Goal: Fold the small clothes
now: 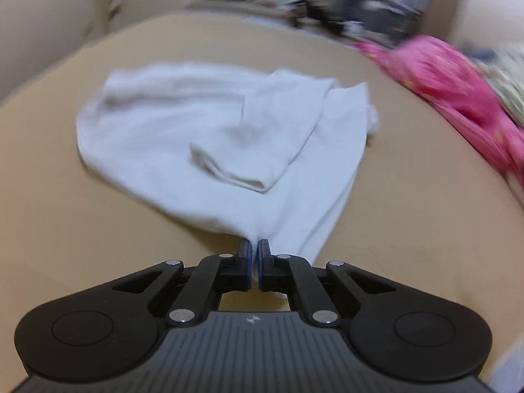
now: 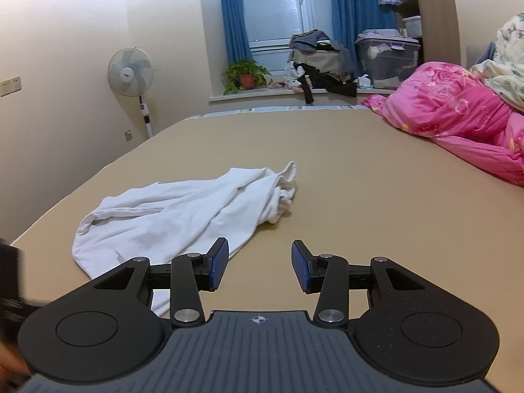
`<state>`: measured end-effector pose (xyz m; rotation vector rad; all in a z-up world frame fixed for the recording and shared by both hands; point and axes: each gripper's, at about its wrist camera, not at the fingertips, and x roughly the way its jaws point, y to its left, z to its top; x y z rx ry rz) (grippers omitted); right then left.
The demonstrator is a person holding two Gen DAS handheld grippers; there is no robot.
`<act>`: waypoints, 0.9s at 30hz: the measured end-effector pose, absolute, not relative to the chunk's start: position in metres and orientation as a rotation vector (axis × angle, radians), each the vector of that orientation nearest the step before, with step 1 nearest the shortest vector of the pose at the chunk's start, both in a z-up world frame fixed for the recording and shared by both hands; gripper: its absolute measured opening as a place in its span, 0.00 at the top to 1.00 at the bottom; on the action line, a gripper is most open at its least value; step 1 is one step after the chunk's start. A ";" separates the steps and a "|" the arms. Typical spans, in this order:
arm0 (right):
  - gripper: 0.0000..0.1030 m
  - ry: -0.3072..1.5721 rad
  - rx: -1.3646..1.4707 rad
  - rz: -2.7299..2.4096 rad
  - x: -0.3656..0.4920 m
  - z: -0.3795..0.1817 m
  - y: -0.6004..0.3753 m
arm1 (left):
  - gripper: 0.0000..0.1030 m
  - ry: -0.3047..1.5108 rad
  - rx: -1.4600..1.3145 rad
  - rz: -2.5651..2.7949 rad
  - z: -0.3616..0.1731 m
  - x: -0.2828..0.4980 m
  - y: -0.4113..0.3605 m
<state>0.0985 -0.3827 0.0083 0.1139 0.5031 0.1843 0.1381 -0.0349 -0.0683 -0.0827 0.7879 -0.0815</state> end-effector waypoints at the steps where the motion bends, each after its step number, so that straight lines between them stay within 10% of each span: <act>1: 0.56 0.501 0.114 0.181 0.099 0.008 -0.387 | 0.97 0.777 -0.040 -0.116 -0.060 0.132 -0.020; 9: 0.60 0.541 0.143 0.167 0.121 -0.001 -0.398 | 0.97 0.947 -0.062 -0.053 -0.033 0.108 0.148; 27: 0.47 0.681 0.119 0.225 0.227 -0.083 -0.355 | 0.80 0.978 -0.196 -0.136 -0.051 0.126 0.150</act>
